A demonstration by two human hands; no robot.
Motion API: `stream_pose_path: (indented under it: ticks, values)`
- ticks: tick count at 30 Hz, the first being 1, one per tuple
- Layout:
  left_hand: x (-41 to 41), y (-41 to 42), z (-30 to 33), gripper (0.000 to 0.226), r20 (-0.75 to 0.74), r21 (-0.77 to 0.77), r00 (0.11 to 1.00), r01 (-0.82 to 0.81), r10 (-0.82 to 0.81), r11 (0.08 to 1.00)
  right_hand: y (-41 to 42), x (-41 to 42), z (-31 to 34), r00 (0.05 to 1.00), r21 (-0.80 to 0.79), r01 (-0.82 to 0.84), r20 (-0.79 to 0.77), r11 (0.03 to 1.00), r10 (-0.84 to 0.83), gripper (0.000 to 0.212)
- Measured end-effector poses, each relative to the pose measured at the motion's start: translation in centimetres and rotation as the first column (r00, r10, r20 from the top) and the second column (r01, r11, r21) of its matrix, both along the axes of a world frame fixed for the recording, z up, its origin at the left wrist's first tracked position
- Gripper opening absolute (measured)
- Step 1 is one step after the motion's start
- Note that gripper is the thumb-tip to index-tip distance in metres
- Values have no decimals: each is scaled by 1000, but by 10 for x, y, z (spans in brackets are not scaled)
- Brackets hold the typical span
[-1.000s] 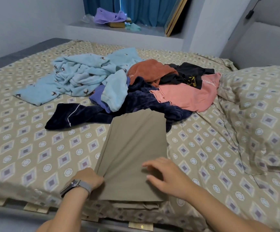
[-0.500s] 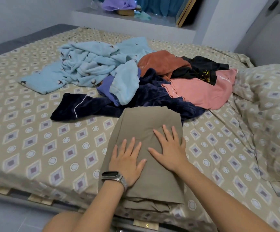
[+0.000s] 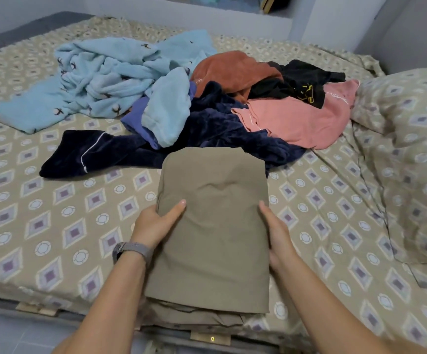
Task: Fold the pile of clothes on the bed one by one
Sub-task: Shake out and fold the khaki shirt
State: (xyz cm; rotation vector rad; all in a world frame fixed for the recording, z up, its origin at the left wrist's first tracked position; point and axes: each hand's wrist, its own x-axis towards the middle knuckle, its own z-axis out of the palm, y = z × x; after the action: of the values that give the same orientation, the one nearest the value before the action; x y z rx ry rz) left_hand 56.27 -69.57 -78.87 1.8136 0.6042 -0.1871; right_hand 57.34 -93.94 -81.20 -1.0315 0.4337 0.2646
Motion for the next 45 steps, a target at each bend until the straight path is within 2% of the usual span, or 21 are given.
stream_pose_path:
  ticks: [4, 7, 9, 12, 14, 17, 19, 21, 23, 26, 32, 34, 38, 42, 45]
  values:
    - [9, 5, 3, 40, -1, -214, 998, 66, -68, 975, 3, 5, -4, 994, 25, -92, 62, 995, 90, 50]
    - [12, 6, 1, 52, 45, -270, 987, 163, -156, 949, 7, 13, 1, 974, 4, -224, 37, 975, 224, 61]
    - [18, 6, -1, 67, 65, -227, 975, 222, -213, 948, 9, 16, 5, 946, -54, -321, 32, 945, 323, 67]
    - [28, 6, -1, 86, 31, -33, 950, 313, -312, 949, 11, 18, 14, 925, -135, -376, 0, 917, 379, 63]
    - [31, 6, -1, 92, -22, -50, 951, 307, -308, 951, 11, 17, 25, 925, -175, -377, -26, 909, 379, 62]
    - [21, 5, 8, 94, -79, -230, 965, 226, -250, 946, 11, 17, 49, 916, -201, -401, -96, 894, 390, 56]
    - [6, 6, 26, 87, -71, -322, 985, 128, -159, 938, 13, 17, 72, 899, -236, -438, -140, 867, 416, 59]
    - [-10, 13, 54, 82, -76, -370, 996, 10, -42, 929, 21, 17, 99, 866, -259, -499, -183, 827, 465, 65]
    - [-28, 30, 83, 86, -123, -405, 991, -98, 52, 909, 38, 17, 126, 823, -253, -566, -228, 784, 520, 70]
    - [-54, 74, 128, 102, -146, -399, 974, -217, 172, 891, 87, 19, 167, 762, -237, -646, -250, 726, 597, 74]
    - [-103, 211, 208, 110, -108, -324, 904, -425, 413, 845, 252, 25, 227, 578, -137, -816, -177, 562, 796, 83]
    - [-118, 261, 231, 106, -96, -295, 874, -481, 476, 825, 312, 23, 240, 540, -104, -841, -142, 530, 829, 86]
    - [-146, 350, 272, 78, -30, -243, 828, -550, 560, 799, 421, 11, 266, 458, -63, -889, -90, 453, 885, 79]
    - [-171, 417, 305, 85, -22, -235, 765, -630, 644, 740, 506, -2, 299, 368, -53, -930, -80, 365, 926, 79]
    - [-185, 456, 328, 81, 8, -219, 734, -661, 679, 717, 554, -7, 325, 309, -39, -951, -67, 307, 949, 77]
